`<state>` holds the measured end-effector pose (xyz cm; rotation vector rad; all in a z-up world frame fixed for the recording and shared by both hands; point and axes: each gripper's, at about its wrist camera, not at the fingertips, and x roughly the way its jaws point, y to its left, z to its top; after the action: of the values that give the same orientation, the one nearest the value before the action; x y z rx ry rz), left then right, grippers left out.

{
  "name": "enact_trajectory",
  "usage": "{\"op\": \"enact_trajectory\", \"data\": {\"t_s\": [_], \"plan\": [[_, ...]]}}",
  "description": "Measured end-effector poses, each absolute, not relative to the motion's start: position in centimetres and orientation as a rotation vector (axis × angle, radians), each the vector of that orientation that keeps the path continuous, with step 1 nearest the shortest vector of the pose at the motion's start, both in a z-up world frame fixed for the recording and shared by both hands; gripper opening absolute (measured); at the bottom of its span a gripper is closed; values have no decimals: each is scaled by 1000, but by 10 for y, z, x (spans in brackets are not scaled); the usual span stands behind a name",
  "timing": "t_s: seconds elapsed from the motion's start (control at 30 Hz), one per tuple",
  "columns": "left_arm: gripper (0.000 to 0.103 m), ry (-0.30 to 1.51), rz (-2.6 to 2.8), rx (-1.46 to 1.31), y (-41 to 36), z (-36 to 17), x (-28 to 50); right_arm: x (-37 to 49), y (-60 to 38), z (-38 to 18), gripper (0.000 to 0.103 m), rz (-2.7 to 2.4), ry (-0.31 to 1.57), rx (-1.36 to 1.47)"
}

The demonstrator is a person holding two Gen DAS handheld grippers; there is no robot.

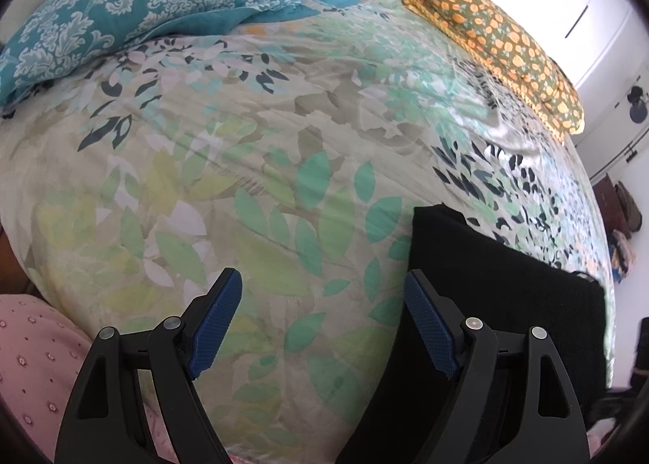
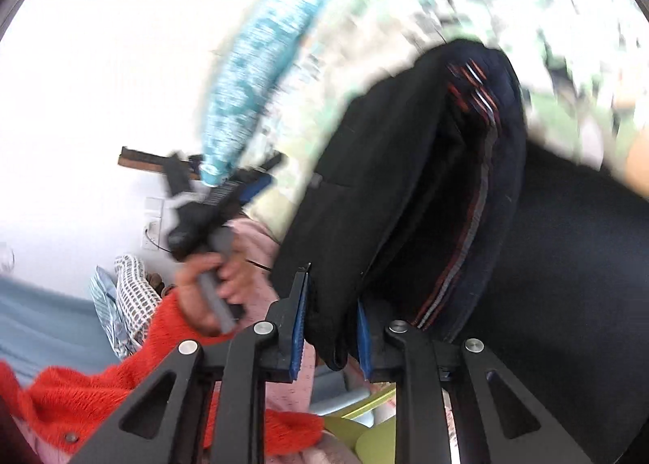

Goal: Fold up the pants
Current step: 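Grasp the folded trouser bundle with the right tool and lift it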

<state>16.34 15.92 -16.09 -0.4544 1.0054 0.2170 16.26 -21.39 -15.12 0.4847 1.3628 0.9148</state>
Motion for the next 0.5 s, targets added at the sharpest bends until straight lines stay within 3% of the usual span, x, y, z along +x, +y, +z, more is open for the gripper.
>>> {"op": "enact_trajectory", "data": {"t_s": [0.27,0.5], "plan": [[84,990,172,-398,144,-150,159,148,-271,-88,20,863,1264,422],[84,997,120,-384,130,-147,159,122,-341,-102,20,687,1285,455]]}}
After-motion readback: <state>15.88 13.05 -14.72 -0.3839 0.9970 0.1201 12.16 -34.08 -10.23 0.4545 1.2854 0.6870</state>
